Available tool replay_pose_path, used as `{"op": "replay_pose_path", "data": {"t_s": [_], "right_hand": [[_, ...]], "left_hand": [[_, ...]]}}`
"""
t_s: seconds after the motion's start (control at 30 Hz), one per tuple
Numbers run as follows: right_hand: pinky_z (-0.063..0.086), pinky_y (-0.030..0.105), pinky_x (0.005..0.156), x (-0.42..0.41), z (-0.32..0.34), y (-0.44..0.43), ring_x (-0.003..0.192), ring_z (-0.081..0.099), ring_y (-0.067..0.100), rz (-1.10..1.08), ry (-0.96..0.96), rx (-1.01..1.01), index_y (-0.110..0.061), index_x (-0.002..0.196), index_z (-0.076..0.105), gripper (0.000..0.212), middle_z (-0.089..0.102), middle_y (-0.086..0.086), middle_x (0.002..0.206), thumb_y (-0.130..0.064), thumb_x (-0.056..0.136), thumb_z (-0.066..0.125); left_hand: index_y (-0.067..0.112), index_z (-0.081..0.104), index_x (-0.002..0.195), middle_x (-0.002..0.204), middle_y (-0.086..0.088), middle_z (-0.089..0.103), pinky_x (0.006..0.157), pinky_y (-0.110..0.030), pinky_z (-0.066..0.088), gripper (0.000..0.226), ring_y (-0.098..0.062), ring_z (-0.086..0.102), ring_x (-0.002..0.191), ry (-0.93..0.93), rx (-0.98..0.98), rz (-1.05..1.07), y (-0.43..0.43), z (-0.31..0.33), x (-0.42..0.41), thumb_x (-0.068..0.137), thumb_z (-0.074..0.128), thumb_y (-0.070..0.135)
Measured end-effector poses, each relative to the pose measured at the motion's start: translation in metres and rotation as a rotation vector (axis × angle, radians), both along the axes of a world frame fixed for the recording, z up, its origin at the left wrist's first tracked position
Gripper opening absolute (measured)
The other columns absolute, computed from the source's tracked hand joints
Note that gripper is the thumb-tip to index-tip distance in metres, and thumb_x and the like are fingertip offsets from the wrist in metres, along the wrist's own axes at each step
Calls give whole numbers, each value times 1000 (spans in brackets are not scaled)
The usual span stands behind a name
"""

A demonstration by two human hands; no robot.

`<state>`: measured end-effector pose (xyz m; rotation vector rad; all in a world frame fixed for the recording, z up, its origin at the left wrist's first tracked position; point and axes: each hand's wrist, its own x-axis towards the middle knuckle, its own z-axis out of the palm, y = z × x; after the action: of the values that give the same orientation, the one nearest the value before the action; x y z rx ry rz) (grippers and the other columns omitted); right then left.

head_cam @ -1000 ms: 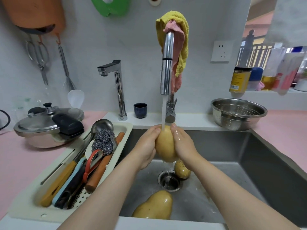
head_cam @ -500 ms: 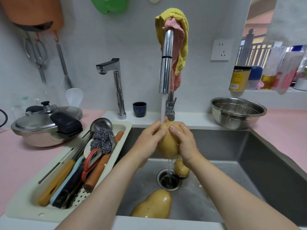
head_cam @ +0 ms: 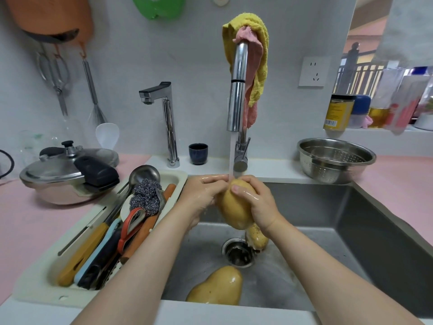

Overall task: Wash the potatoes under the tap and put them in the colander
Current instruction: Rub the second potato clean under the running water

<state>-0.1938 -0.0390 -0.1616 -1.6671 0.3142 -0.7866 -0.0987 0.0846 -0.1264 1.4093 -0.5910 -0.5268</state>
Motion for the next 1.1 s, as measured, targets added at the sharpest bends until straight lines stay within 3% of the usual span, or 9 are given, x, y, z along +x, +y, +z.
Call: {"op": "replay_pose_path", "data": {"t_s": [0.1,0.23,0.33,0.47,0.6,0.7,0.87,1.03,1.1], "right_hand": [[47,12,68,0,0,-1,88,61,2,10,13,-27,-32,91,70,50,70,-14,95,-63,53,70],[51,25,78,1,0,-6,92,64,10,3,3,49,-35,84,73,38,72,-13,92,-61,56,71],[51,40,86,2,2,-8,95,64,19,14,-11,113,-33,80,75,31,73,-4,94,-58,60,73],[52,42,87,0,2,-8,95,66,20,45,18,131,-34,77,76,30,74,-7,91,-58,59,74],[52,40,84,0,3,-7,94,66,20,61,22,159,-31,79,77,35,75,-5,92,-57,57,75],[54,46,90,2,2,-6,97,68,22,70,26,176,-27,83,78,39,75,0,97,-56,58,76],[53,45,91,1,2,-8,96,68,20,84,18,194,-26,84,77,38,75,1,96,-56,60,76],[54,49,96,0,0,-9,101,68,24,81,48,196,-16,99,77,51,76,5,103,-52,63,76],[54,50,97,0,1,-8,102,68,25,79,51,194,-17,98,77,52,76,6,105,-55,62,75]], "left_hand": [[19,83,84,91,-4,80,90,-47,59,22,-21,66,91,-14,27,23,-3,0,-1,85,68,4],[23,83,89,99,-2,79,79,-40,60,33,-21,68,97,-48,-46,-43,-1,-7,2,89,60,0],[30,78,84,103,5,77,76,-30,56,32,-15,68,100,-243,-93,-94,3,-11,4,89,67,0],[35,69,82,89,11,70,67,-27,51,27,-9,63,81,-452,-64,-180,5,-7,8,87,65,8],[37,68,82,95,15,69,73,-22,48,31,-6,65,89,-575,-29,-195,8,-5,16,91,68,7],[36,66,81,89,20,69,74,-22,50,32,-9,65,89,-598,9,-202,8,-6,19,91,68,5],[43,70,91,104,17,72,96,-32,54,22,-10,68,107,-666,-9,-178,9,-6,18,89,69,21],[36,64,85,93,21,69,89,-34,54,25,-8,68,96,-761,53,-180,8,-8,22,90,69,12],[40,64,89,97,21,69,91,-34,53,24,-7,67,100,-785,54,-175,8,-7,21,92,68,17]]}}
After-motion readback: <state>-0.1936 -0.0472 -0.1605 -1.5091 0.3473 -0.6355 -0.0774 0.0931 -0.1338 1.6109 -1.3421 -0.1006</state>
